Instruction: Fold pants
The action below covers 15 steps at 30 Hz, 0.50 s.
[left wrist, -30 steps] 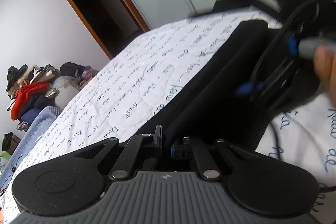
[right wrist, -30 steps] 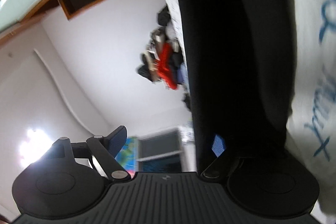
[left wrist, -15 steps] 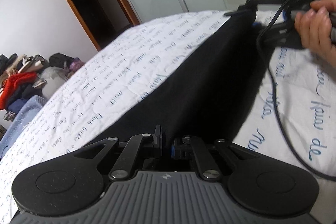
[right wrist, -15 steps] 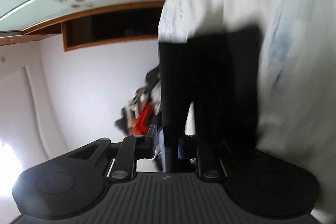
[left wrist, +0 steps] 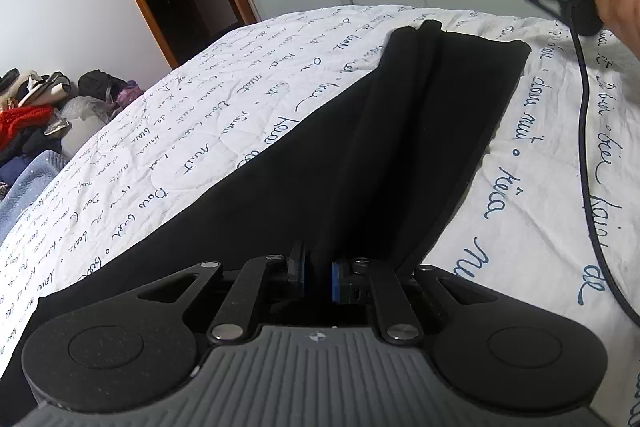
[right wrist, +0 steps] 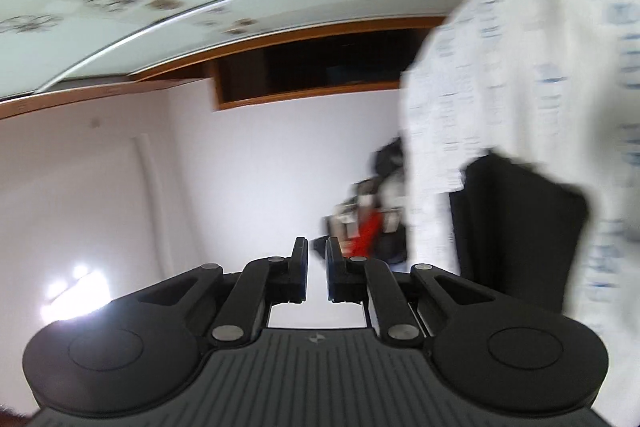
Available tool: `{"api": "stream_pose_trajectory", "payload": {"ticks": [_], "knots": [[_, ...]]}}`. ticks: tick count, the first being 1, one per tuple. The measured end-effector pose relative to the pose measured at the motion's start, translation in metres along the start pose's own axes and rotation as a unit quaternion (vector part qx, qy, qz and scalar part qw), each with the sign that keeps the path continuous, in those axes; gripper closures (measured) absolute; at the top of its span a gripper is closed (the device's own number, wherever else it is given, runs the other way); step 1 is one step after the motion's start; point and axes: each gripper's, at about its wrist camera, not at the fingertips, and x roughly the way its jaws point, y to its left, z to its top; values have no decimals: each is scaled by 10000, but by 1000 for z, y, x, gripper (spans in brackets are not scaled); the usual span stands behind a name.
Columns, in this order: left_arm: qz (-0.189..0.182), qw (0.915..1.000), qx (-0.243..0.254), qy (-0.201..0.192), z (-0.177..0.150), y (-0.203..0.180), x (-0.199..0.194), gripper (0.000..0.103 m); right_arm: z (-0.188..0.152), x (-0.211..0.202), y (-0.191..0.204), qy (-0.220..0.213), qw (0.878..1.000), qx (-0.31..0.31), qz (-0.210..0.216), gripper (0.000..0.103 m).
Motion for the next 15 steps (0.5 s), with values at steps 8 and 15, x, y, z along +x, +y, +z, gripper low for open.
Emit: {"api": "stream_pose_trajectory", "payload": {"ticks": [8, 15], "knots": [[-32, 10000, 1, 4, 0, 0, -1, 86, -17, 16, -13, 464, 9921, -213, -1145, 64], [-19, 10000, -39, 3, -1, -3, -2, 82, -11, 77, 3, 882, 9806, -787, -1565, 26]]}}
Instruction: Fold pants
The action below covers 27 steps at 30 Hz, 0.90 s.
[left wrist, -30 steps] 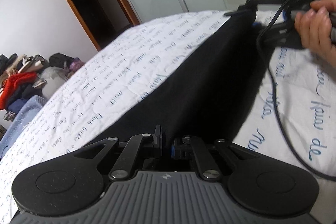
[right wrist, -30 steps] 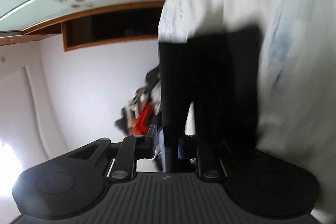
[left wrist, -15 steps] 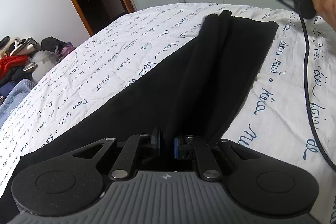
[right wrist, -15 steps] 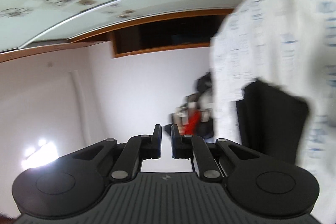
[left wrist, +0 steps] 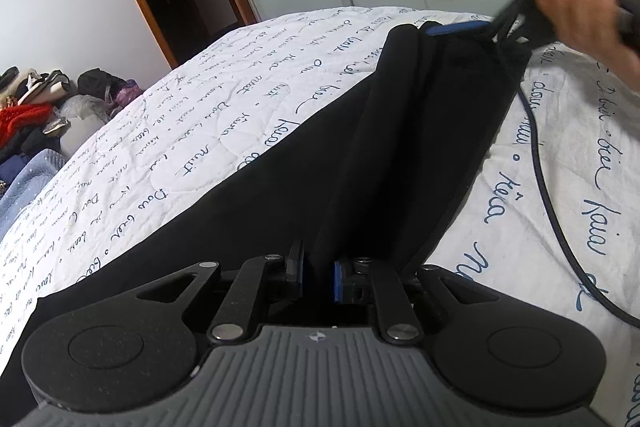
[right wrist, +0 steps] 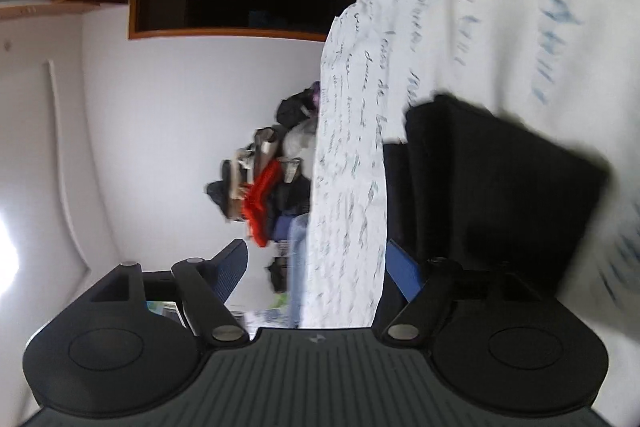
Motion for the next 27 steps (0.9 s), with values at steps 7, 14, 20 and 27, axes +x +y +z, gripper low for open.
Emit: {"api": "stream_pose_trajectory", "payload": {"ticks": [7, 14, 20, 27], "knots": [[-31, 10000, -53, -17, 1, 2, 0, 81, 0, 32, 11, 375, 9896, -575, -1264, 28], [-43, 10000, -58, -43, -2, 3, -1, 75, -6, 47, 3, 231, 9808, -853, -1741, 101], [-171, 9996, -86, -215, 0, 6, -14, 73, -12, -6, 21, -151, 9922, -837, -908, 101], [-640, 9978, -147, -57, -3, -3, -11, 61, -23, -95, -24, -398, 9906, -249, -1285, 101]]}}
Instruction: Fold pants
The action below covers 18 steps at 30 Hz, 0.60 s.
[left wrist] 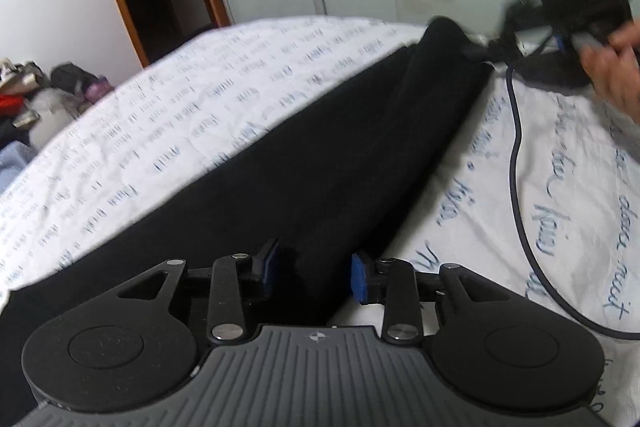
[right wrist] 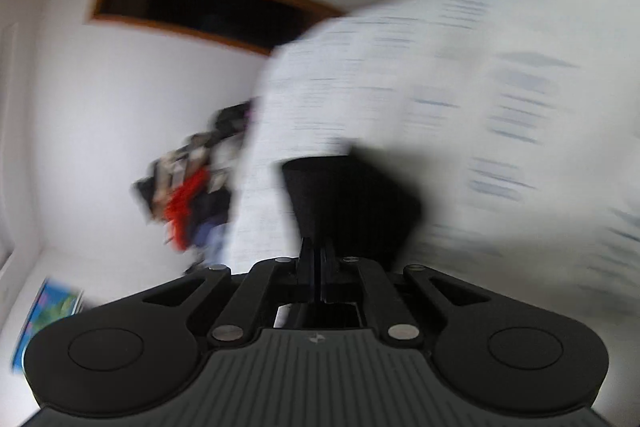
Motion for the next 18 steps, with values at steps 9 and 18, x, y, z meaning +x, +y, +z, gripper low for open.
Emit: {"api": "stream_pose_trajectory", "payload": {"ticks": [9, 18], "knots": [[-252, 9976, -564, -310, -7, 16, -17, 30, 17, -21, -9, -194, 9996, 228, -10, 92], [19, 9818, -1561, -1085, -40, 48, -30, 16, 64, 27, 65, 269, 9747, -2116, -669, 75]]}}
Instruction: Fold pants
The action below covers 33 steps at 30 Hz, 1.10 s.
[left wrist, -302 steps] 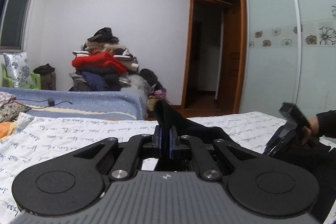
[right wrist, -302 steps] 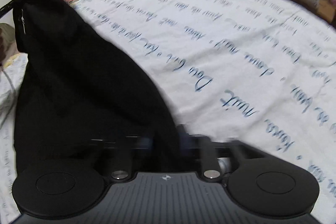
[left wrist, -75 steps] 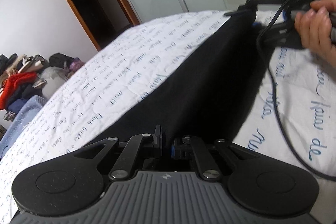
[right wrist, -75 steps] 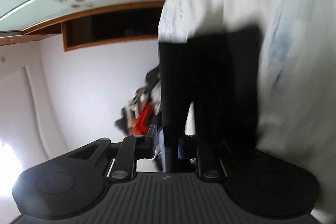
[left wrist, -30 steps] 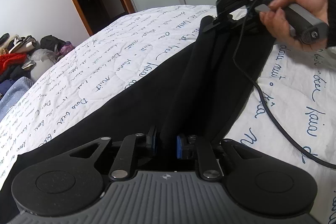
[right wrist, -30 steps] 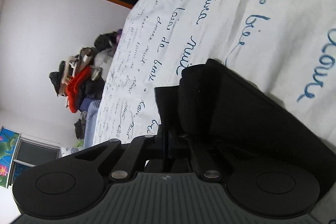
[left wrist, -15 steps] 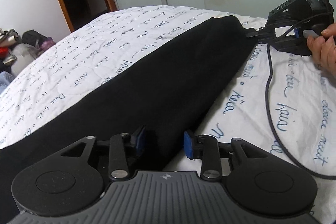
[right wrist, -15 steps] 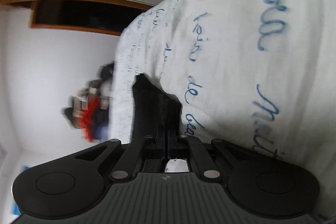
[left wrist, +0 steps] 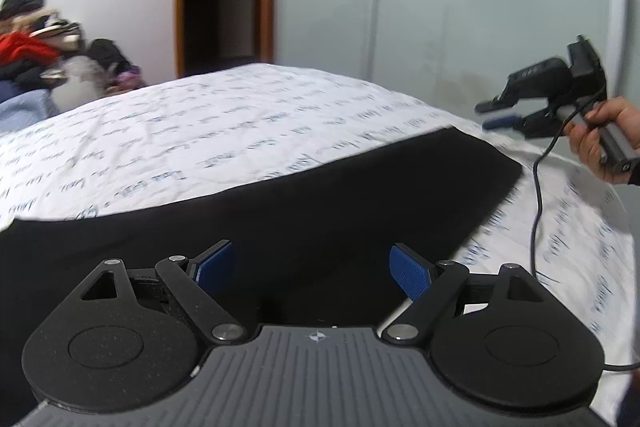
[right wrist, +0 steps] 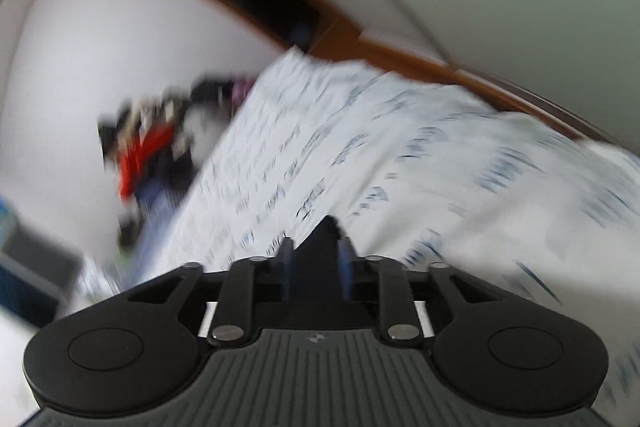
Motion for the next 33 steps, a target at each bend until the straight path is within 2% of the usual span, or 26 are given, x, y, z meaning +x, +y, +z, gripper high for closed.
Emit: {"api": "stream_pose_trajectory", "payload": {"ticks": [2, 4, 5, 6, 8, 11, 13, 14, 15, 18, 21, 23, 25, 26, 28, 29, 31, 32, 33], "knots": [[93, 9998, -164, -88, -7, 6, 6, 16, 10, 24, 11, 255, 9986, -377, -266, 74], [156, 9989, -426, 98, -16, 13, 13, 16, 19, 48, 18, 488, 9950, -685, -540, 74], [165, 9977, -597, 278, -14, 18, 17, 17, 19, 55, 19, 551, 9940, -777, -534, 72], [175, 9970, -708, 247, -13, 22, 17, 15, 19, 60, 23, 620, 9928, -908, -474, 72], [189, 9958, -858, 274, -13, 26, 19, 13, 14, 56, 32, 559, 9894, -1228, -527, 72], [157, 9960, -830, 303, -13, 25, 21, 9, 10, 47, 45, 456, 9840, -1651, -481, 73], [145, 9963, -769, 343, -12, 23, 23, 6, 14, 43, 48, 432, 9836, -1706, -398, 77], [137, 9964, -760, 354, -13, 24, 23, 6, 13, 42, 48, 421, 9835, -1719, -364, 86], [130, 9964, -763, 357, -13, 24, 24, 5, 12, 42, 47, 519, 9841, -1679, -252, 90], [102, 9960, -822, 327, -16, 25, 22, 5, 9, 41, 45, 447, 9856, -1623, -175, 94], [94, 9959, -843, 325, -16, 26, 23, 5, 19, 35, 35, 134, 9915, -1284, -138, 95], [92, 9959, -844, 325, -16, 26, 23, 5, 21, 43, 27, 318, 9914, -1243, -267, 95], [80, 9957, -868, 316, -16, 26, 23, 5, 21, 49, 23, 411, 9902, -1208, -570, 92], [76, 9956, -879, 312, -16, 27, 22, 5, 22, 46, 24, 308, 9915, -1160, -507, 92], [63, 9955, -902, 300, -17, 28, 22, 5, 20, 37, 37, 82, 9920, -1256, -63, 92], [56, 9954, -911, 300, -17, 28, 22, 5, 17, 39, 50, 218, 9884, -1478, 258, 89], [36, 9952, -935, 296, -17, 29, 22, 5, 9, 52, 78, 848, 9757, -1858, 798, 68], [31, 9951, -949, 290, -17, 29, 22, 5, 4, 65, 92, 1269, 9649, -2029, 1081, 50], [23, 9950, -962, 281, -17, 30, 21, 5, -3, 80, 107, 1708, 9505, -2208, 1369, 41]]}}
